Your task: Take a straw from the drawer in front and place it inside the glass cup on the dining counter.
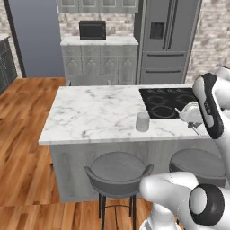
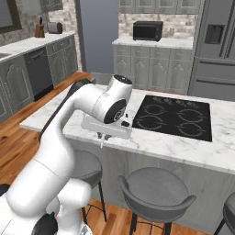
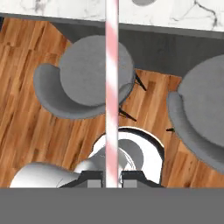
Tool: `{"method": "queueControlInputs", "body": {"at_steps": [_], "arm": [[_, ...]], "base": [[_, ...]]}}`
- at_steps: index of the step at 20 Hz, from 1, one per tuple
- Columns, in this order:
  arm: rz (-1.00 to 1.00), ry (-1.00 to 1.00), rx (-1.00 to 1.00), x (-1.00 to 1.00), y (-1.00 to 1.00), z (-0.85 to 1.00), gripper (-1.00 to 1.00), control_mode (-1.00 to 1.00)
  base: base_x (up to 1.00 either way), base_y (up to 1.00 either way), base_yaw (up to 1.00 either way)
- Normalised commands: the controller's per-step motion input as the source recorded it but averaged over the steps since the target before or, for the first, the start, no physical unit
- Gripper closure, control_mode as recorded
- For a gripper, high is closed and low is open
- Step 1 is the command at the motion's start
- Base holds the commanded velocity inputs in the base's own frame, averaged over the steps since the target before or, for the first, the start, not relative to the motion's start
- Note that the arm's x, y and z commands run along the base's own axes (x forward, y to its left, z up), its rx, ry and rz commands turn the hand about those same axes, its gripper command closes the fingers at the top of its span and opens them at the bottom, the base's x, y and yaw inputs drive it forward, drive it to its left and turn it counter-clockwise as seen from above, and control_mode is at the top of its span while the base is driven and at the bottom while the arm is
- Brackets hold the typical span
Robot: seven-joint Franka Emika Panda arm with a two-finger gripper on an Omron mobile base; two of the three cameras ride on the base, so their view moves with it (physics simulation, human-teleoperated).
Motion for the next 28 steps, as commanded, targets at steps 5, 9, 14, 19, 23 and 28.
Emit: {"method": "queueControlInputs", "body": {"at_steps": [5,9,14,19,23,28], "arm": [[0.43,0.0,0.28,0.99,0.09,-0.08,1.0,-1.0],[0.42,0.0,0.27,0.71,0.11,0.0,1.0,-1.0],[0.05,0.34,0.12,0.0,0.15,0.29,1.0,-1.0],[0.0,0.38,0.0,0.0,0.18,0.28,1.0,-1.0],[-0.01,0.35,0.0,-0.01,0.01,0.17,1.0,-1.0],[-0.09,0.51,0.0,-0.09,0.06,0.06,1.0,-1.0]], "base": [[0.0,0.0,0.0],[0.0,0.0,0.0],[0.0,0.0,0.0],[0.0,0.0,0.0],[0.0,0.0,0.0],[0.0,0.0,0.0]]}}
